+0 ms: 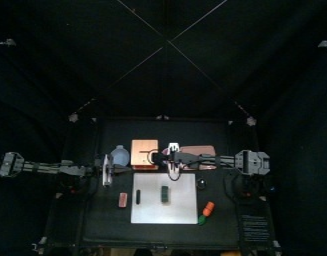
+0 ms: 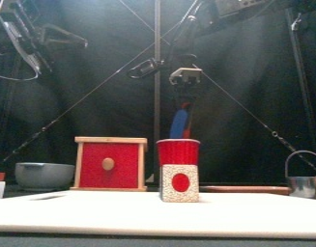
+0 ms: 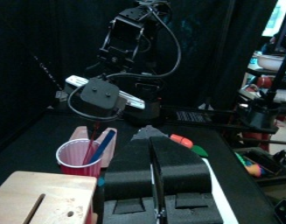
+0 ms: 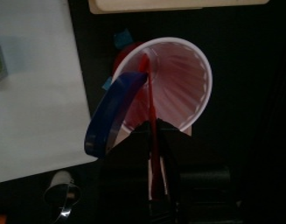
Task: Cut the sushi into 4 pieces with the knife
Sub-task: Grasp knife edge with left hand
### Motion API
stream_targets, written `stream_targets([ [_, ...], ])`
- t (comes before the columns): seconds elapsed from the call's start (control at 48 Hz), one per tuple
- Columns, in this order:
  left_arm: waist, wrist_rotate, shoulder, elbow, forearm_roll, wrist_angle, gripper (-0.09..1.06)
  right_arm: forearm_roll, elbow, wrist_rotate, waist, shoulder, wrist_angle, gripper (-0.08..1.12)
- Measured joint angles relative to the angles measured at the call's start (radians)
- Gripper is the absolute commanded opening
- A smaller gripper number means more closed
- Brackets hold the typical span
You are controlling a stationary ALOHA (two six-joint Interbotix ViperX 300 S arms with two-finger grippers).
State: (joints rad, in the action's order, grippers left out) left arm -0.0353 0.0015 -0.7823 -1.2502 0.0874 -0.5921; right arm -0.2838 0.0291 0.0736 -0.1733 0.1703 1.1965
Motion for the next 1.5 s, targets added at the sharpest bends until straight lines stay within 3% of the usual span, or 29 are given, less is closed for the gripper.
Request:
stream_targets([
  [0.375,-0.003,0.002,0.002,0.002,0.0,0.0,-0.02,0.06,-0.13,0.041,-0.017,-0.078,0.097,0.21],
  [0.708,-0.012,0.002,-0.008,0.0,-0.002,-0.017,-0.01,0.061,-0.181,-0.015,-0.017,-0.241,0.048,0.21],
  [0.854,-0.029,0.002,-0.014,0.0,0.0,-0.051,-0.02,0.069,-0.094,-0.063,0.009,-0.336,-0.101,0.21],
  [1.021,-0.04,0.002,-0.014,0.002,-0.002,-0.109,-0.02,0.091,0.083,-0.143,0.048,-0.439,-0.305,0.21],
  [1.125,-0.041,-0.002,-0.015,0.0,0.0,-0.121,-0.02,0.106,0.207,-0.201,0.08,-0.503,-0.463,0.21],
  [1.312,-0.04,-0.005,-0.006,0.005,0.0,-0.112,-0.01,0.106,0.439,-0.232,0.098,-0.626,-0.769,0.21],
  [1.5,-0.032,-0.005,0.021,0.063,0.0,-0.018,0.03,0.109,0.65,-0.239,0.1,-0.715,-1.039,0.22],
])
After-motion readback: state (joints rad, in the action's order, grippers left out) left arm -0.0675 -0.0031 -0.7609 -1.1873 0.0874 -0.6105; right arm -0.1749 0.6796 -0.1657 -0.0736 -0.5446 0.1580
